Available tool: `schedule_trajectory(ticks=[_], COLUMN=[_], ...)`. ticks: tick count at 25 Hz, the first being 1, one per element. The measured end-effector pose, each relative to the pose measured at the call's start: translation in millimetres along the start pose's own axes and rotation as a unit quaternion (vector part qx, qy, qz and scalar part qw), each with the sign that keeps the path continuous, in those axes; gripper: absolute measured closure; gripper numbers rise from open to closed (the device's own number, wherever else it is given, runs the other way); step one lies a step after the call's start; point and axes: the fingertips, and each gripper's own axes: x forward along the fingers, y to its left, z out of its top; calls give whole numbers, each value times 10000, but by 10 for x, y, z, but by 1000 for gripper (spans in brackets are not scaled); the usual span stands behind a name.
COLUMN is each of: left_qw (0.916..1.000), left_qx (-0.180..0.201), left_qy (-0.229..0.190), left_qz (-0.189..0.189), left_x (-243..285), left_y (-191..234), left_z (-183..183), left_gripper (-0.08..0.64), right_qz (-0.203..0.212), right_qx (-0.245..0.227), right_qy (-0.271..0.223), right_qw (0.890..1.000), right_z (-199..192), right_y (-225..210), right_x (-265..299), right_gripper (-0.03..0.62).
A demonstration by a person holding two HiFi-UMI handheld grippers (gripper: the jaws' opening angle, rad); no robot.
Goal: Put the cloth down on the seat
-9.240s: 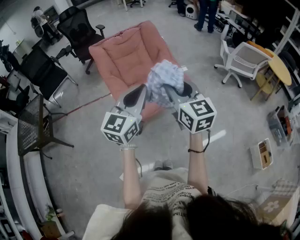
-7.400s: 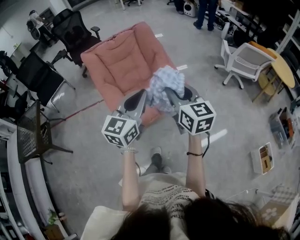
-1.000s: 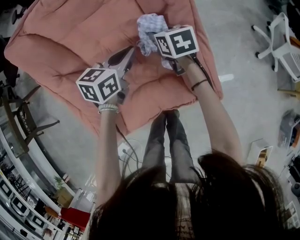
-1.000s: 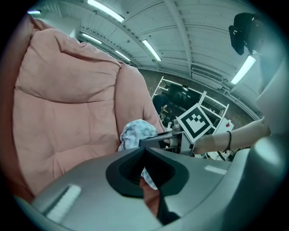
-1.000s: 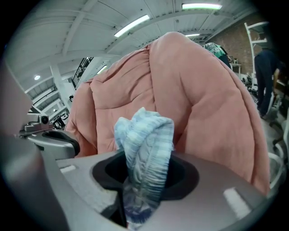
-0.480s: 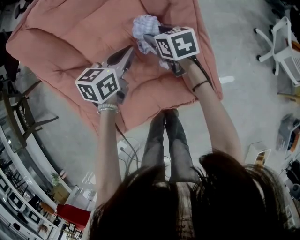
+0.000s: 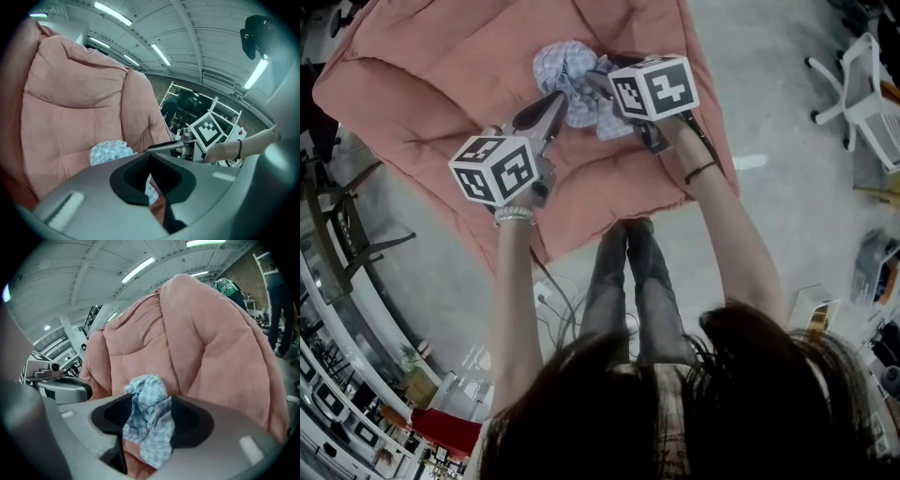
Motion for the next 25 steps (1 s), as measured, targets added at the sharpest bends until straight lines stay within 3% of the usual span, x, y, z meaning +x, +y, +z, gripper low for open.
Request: schedule_trajectory(ticks=[6, 15, 25], left_qw=[10000, 9999, 9997], left_qx=[5, -42, -166], left_qy=[-25, -87, -205], left_qz=[23, 65, 5], left_x=[-15, -187, -415], left_y=[-36, -223, -559], left_z=[26, 131, 284], left_gripper=[561, 561, 561], right_qz=[175, 537, 644], right_qx=[95, 217, 258], right_qy=[50, -243, -593], right_qw=[9998, 9980, 9958], right_z=[-15, 110, 299], right_y=[70, 355, 644], right_x=[-33, -360, -851], right_gripper=[341, 342, 362])
